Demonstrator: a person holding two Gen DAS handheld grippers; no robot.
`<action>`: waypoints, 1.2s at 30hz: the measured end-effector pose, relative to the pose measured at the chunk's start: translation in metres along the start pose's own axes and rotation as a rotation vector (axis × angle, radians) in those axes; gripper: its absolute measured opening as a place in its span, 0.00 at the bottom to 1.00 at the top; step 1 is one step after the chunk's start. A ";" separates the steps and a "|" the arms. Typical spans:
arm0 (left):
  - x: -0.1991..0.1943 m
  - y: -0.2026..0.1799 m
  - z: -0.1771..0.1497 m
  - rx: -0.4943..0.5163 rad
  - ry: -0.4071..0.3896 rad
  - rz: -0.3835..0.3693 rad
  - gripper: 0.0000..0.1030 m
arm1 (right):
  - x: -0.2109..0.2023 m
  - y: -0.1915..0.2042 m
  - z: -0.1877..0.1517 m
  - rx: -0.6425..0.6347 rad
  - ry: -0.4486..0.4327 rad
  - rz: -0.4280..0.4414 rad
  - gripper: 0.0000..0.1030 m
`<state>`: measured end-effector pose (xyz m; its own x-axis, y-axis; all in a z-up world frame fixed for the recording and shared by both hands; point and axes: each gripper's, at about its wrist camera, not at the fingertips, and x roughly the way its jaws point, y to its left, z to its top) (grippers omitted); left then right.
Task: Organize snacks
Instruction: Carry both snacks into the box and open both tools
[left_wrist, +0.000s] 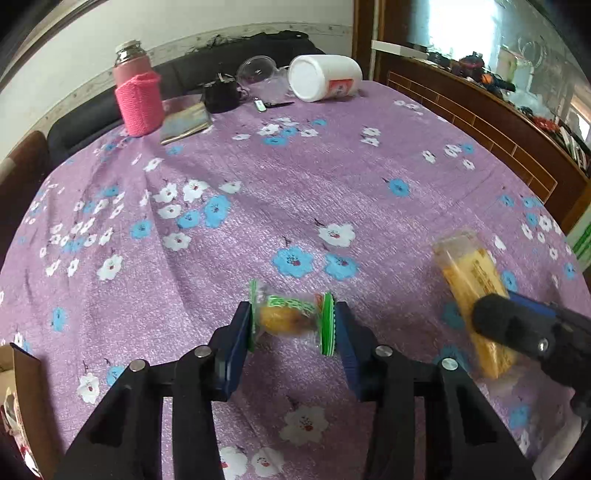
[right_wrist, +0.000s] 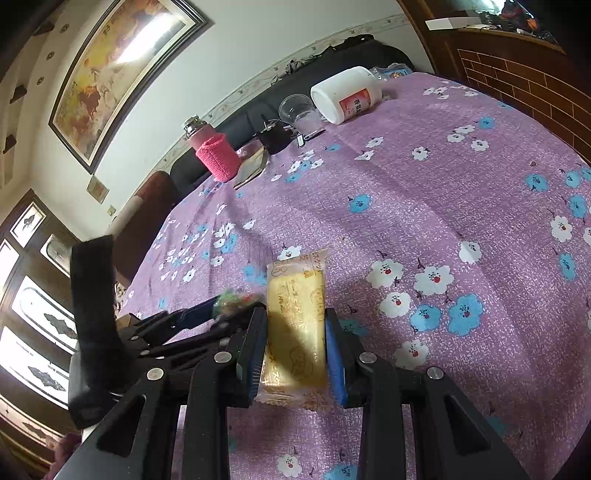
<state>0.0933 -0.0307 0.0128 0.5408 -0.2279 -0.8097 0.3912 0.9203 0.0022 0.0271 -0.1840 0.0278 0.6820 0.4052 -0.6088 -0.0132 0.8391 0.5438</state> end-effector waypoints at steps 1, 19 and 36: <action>-0.003 0.001 -0.002 -0.002 -0.006 -0.017 0.32 | 0.001 0.000 0.000 -0.001 0.002 0.000 0.31; -0.200 0.153 -0.128 -0.416 -0.213 0.021 0.33 | -0.004 0.054 -0.021 -0.161 -0.007 0.007 0.31; -0.209 0.288 -0.225 -0.621 -0.116 0.282 0.35 | 0.052 0.293 -0.129 -0.579 0.228 0.199 0.32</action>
<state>-0.0746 0.3532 0.0502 0.6486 0.0463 -0.7598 -0.2566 0.9530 -0.1610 -0.0360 0.1299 0.0813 0.4545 0.5865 -0.6705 -0.5583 0.7740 0.2987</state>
